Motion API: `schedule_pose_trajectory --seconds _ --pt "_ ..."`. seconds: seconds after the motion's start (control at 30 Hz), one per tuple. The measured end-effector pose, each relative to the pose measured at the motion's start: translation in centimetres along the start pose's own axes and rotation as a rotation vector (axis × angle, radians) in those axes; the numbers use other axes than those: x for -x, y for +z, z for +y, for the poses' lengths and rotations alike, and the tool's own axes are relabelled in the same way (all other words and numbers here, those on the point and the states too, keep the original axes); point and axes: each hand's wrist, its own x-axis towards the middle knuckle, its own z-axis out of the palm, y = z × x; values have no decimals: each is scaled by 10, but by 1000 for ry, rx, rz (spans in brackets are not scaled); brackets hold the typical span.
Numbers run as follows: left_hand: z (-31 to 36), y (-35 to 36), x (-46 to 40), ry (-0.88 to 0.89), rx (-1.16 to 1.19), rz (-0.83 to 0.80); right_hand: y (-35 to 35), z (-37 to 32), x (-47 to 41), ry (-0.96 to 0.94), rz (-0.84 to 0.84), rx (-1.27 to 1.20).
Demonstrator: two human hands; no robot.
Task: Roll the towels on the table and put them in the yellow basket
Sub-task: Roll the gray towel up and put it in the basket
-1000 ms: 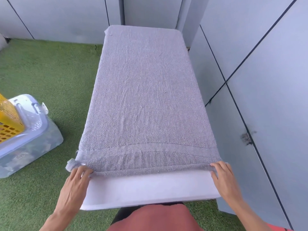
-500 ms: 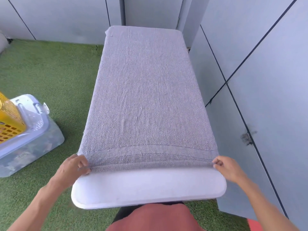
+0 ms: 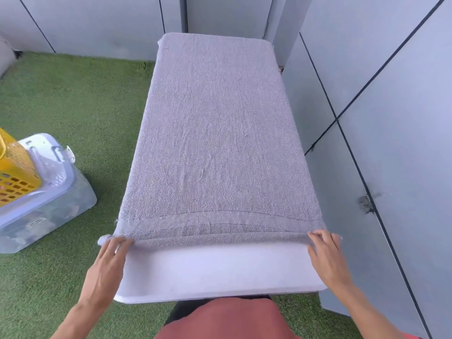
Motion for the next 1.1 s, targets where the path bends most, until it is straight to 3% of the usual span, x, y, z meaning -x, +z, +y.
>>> schedule_pose_trajectory --seconds 0.1,0.27,0.4,0.47,0.57,0.63,0.73,0.87,1.1 --pt "-5 -3 -20 24 1 -14 -4 4 -12 31 -51 -30" --pt "-22 -19 -35 101 12 -190 -13 25 -14 86 -273 -68" --pt "-17 -32 -55 -184 361 -349 -36 25 -30 200 -446 -326" --pt "-19 -32 -67 -224 384 -274 -39 22 -39 310 -406 -461" --pt "-16 -34 -69 -194 223 -167 -31 16 -40 387 -252 -546" --pt "-6 -30 -57 -61 61 -43 -25 9 -30 325 -115 -401" --pt "9 -11 -26 64 -38 44 -15 -5 -5 154 43 40" --pt "6 20 -5 47 -33 50 -1 -18 14 47 10 124" --pt "-4 12 -41 -1 66 129 2 -9 -22 153 -57 -119"
